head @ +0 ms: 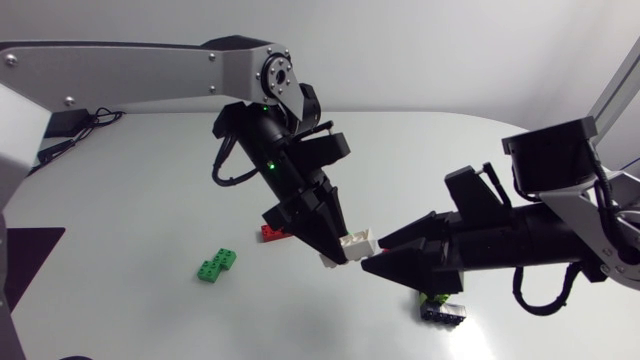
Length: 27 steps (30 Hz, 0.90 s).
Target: Separate the duplo bricks
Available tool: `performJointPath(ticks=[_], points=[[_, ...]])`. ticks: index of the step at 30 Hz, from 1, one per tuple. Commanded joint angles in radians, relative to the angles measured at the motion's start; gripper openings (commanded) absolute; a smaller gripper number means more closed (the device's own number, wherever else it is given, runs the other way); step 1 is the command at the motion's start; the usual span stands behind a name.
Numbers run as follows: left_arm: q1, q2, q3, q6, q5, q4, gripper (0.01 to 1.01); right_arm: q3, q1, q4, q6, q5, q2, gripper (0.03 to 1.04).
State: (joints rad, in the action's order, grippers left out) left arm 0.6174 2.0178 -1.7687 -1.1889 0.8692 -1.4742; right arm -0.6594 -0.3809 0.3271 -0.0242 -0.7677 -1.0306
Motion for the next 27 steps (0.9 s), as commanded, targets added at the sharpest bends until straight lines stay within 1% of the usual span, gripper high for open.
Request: performJointPath(ticks=[1, 3, 7, 12, 18, 21, 25, 27], points=[[0.001, 0.033, -0.026, -0.026, 0.04, -0.026, 0.302, -0.028, -0.007, -0.022, -0.02, 0.004, -0.011, 0.88], [-0.001, 0.038, -0.018, -0.028, 0.067, -0.026, 0.302, -0.032, -0.012, -0.026, -0.017, 0.004, -0.006, 0.84], [-0.002, 0.033, 0.005, -0.041, 0.102, -0.026, 0.3, -0.037, -0.023, -0.031, -0.014, 0.011, 0.021, 0.84], [-0.027, 0.024, 0.022, -0.049, 0.169, -0.026, 0.3, -0.037, -0.016, -0.037, 0.023, 0.013, 0.072, 0.84], [-0.054, 0.004, 0.023, -0.054, 0.269, -0.024, 0.3, -0.04, 0.034, -0.102, 0.09, 0.013, 0.11, 0.84], [-0.068, -0.001, 0.023, -0.054, 0.317, -0.024, 0.298, -0.029, 0.037, -0.138, 0.121, 0.015, 0.121, 0.84], [-0.079, -0.022, 0.029, -0.057, 0.347, -0.024, 0.298, -0.014, 0.037, -0.192, 0.165, 0.015, 0.15, 0.84], [-0.085, -0.025, 0.032, -0.06, 0.366, -0.024, 0.297, -0.013, 0.037, -0.215, 0.184, 0.015, 0.156, 0.82]])
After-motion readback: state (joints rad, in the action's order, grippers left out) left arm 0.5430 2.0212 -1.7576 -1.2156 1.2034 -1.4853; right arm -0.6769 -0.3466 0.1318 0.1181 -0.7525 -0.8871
